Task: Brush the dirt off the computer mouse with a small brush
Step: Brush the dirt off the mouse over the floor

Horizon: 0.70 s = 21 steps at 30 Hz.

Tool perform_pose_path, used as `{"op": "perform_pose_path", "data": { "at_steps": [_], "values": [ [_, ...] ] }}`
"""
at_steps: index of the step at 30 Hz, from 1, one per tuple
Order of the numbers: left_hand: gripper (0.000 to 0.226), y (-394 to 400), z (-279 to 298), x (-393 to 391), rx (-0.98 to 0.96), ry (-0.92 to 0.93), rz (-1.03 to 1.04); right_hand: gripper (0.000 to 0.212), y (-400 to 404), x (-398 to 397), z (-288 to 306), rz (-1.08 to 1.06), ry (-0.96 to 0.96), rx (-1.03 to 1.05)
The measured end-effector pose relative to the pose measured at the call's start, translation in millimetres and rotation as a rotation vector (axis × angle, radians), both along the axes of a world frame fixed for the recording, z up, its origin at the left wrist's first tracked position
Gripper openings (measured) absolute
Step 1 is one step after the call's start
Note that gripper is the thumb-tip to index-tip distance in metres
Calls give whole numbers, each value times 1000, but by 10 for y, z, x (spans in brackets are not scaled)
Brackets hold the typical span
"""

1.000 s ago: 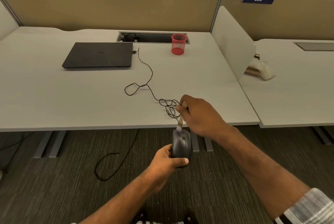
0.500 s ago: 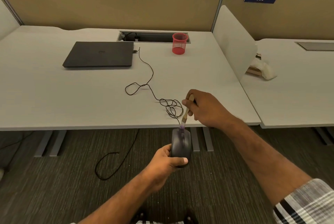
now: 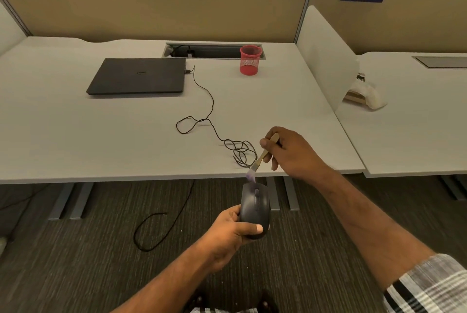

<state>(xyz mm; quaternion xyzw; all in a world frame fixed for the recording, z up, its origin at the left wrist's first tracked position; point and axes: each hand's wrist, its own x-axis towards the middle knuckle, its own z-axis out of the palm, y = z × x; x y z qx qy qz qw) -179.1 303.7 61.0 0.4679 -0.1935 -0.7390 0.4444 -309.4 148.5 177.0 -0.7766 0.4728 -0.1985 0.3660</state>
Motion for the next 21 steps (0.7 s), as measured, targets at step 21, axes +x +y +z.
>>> {"op": "perform_pose_path", "data": {
  "at_steps": [21],
  "values": [
    [59,-3,45,3,1,-22,50,22,166,36,72,-119,-30,66]
  ]
}}
